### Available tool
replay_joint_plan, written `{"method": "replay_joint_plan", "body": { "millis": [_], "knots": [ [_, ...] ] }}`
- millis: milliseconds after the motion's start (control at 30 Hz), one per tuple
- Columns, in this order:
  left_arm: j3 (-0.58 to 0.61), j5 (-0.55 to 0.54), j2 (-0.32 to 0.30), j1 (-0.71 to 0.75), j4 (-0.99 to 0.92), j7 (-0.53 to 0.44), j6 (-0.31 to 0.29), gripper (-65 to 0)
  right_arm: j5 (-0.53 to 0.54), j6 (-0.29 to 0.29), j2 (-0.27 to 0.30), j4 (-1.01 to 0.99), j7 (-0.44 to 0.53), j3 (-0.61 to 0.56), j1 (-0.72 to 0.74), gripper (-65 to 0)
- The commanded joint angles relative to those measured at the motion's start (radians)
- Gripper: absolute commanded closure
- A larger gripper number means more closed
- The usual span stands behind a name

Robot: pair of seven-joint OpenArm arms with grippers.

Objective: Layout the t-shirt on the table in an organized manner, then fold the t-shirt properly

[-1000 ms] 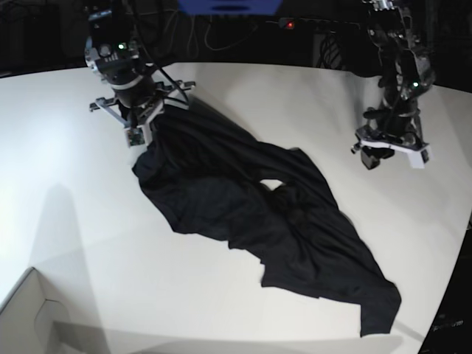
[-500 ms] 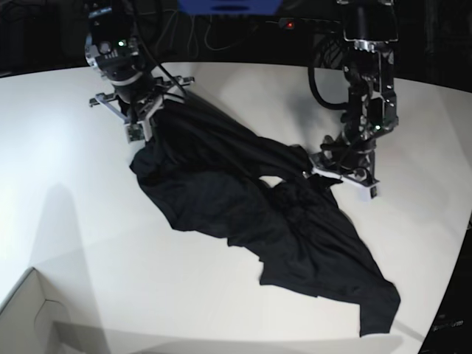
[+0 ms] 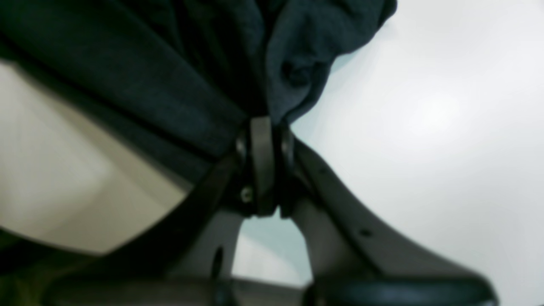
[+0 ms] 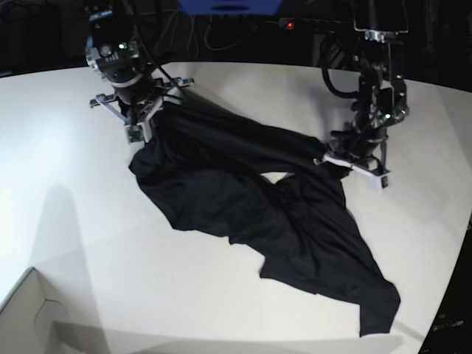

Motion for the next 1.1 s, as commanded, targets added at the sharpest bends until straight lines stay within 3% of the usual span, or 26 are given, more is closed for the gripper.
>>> {"method": "replay_joint_plan", "body": {
  "millis": [0, 233, 467, 600, 733, 933, 1067],
  "knots": [
    [-0.03, -0.004, -0.007, 0.018, 0.075, -0.023, -0.002, -0.2, -0.002, -0.001, 0.003, 0.012, 0.016, 0.001, -0.002, 0.0],
    [-0.26, -0.005, -0.001, 0.25, 0.384, -0.024, -0.01, -0.2, -0.002, -0.001, 0.004, 0.012, 0.017, 0.001, 0.0, 0.0],
    [-0.512, -0.01, 0.054, 0.348, 0.471, -0.024, -0.013, -0.2, -0.002, -0.001, 0.004, 0.01, 0.017, 0.001, 0.026, 0.0],
    [-0.642, -0.083, 0.063, 0.345, 0.463, -0.015, -0.013, -0.2, -0.002, -0.001, 0.004, 0.01, 0.017, 0.001, 0.026, 0.0],
    [-0.639, -0.152, 0.068, 0.34, 0.44, -0.012, -0.013, -0.4, -0.002, -0.001, 0.003, 0.01, 0.017, 0.001, 0.026, 0.0],
    [-0.434, -0.145, 0.072, 0.235, 0.393, 0.099, -0.009, -0.5, -0.002, -0.001, 0.003, 0.01, 0.017, 0.003, 0.02, 0.0],
    [-0.283, -0.097, 0.074, 0.129, 0.265, 0.125, -0.002, -0.5, -0.002, -0.001, 0.003, 0.01, 0.014, 0.003, 0.017, 0.0]
  ]
}}
